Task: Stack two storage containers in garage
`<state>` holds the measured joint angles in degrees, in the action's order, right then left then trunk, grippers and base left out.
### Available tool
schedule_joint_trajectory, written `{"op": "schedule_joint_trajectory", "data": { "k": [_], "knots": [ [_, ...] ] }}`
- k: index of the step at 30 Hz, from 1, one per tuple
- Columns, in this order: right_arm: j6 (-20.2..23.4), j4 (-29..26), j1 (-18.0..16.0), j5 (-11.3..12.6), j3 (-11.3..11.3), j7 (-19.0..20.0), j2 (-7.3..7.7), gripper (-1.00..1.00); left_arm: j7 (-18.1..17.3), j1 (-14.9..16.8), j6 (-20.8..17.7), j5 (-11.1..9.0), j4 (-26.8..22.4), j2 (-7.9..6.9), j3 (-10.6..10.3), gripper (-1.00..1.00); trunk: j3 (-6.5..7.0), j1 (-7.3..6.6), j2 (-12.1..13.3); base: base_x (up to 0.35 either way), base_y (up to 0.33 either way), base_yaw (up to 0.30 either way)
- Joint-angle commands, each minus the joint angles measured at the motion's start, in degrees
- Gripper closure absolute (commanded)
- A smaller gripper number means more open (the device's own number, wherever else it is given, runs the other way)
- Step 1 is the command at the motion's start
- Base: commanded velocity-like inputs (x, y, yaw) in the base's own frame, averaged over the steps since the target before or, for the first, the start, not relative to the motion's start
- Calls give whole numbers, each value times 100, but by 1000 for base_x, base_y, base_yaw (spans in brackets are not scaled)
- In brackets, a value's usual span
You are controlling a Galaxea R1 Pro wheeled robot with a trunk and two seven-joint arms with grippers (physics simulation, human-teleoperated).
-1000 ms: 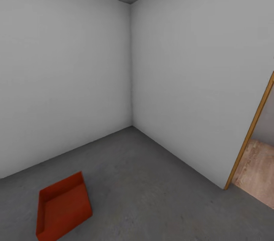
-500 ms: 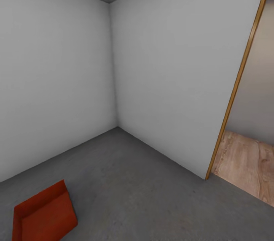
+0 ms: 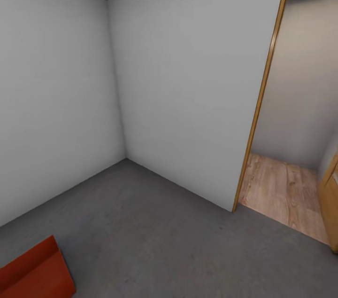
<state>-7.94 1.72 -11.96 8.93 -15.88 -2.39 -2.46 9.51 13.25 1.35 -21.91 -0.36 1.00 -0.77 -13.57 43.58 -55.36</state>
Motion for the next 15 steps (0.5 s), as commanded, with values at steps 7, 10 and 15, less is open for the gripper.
{"op": "schedule_joint_trajectory", "data": {
  "k": [7,10,15],
  "knots": [
    [-32,18,-9,57,-47,-8,0,-100,16,2,14,-32,0,5,-10,-100,-25,0,-5,0,0,-294],
    [-32,18,-9,57,-47,-8,-1,-100,16,2,14,-32,-1,4,-10,-100,-32,0,-5,0,0,-294],
    [-32,20,-9,57,-47,-13,-3,-100,16,2,14,-32,0,5,-10,-100,-44,0,-5,0,0,-294]
  ]
}}
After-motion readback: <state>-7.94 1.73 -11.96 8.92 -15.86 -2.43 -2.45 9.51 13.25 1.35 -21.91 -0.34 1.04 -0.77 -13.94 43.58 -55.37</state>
